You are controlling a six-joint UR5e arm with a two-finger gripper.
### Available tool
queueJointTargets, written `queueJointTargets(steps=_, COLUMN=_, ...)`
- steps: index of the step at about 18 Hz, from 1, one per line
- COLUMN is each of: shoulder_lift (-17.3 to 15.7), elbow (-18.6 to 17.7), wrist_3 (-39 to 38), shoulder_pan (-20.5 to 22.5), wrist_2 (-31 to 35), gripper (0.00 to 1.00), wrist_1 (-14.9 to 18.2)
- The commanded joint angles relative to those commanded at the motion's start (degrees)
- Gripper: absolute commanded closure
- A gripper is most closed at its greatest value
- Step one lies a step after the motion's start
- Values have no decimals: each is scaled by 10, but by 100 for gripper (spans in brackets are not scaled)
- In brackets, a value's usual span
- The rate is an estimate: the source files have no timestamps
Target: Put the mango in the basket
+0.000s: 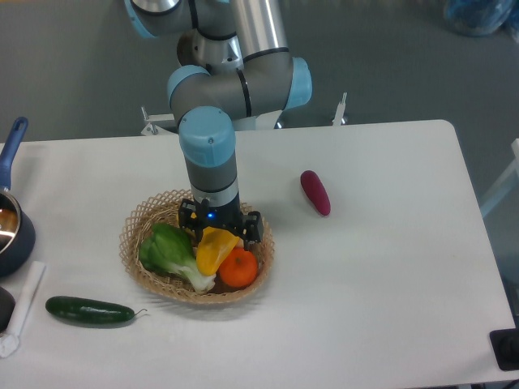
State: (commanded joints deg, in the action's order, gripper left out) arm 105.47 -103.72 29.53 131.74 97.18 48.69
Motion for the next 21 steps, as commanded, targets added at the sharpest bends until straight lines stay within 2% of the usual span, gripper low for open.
queueJointTargets(steps=2, shoulder_lift=-2, elbow=36, wrist_3=2, shoulder_pan=27, wrist_2=41, gripper=0, wrist_1=0)
queueJointTargets(steps=4, shoulder_lift=0, elbow=77, wrist_3=13, shoulder_pan=60, wrist_2=54, gripper=0, wrist_1=1)
queueJointTargets(steps=7, shoulder_lift=-1, elbow=113, wrist_3=79, shoulder_pan=119, wrist_2=57, gripper=0, wrist_1=2)
queueJointTargets(steps=9, shoulder_lift=-4, elbow=113, wrist_3=153, shoulder_pan=149, wrist_2=57, gripper=0, wrist_1=2)
queueJointTargets(steps=12, shoulder_lift=-27, elbow=107, wrist_3=258, shoulder_pan=189, wrist_2=54, gripper=0, wrist_1=2)
queueJointTargets(steps=15, shoulder_lift=-68, elbow=84, wrist_3=351, shoulder_pan=225, wrist_2=49, gripper=0, wrist_1=4)
queueJointTargets(steps=18, shoulder_lift=-105, elbow=52, wrist_3=385, shoulder_pan=250, wrist_2=21, gripper=0, wrist_1=8)
queueJointTargets(steps=21, shoulder_lift=-124, elbow=47, wrist_3=384, shoulder_pan=260, wrist_2=-6, gripper=0, wrist_1=8)
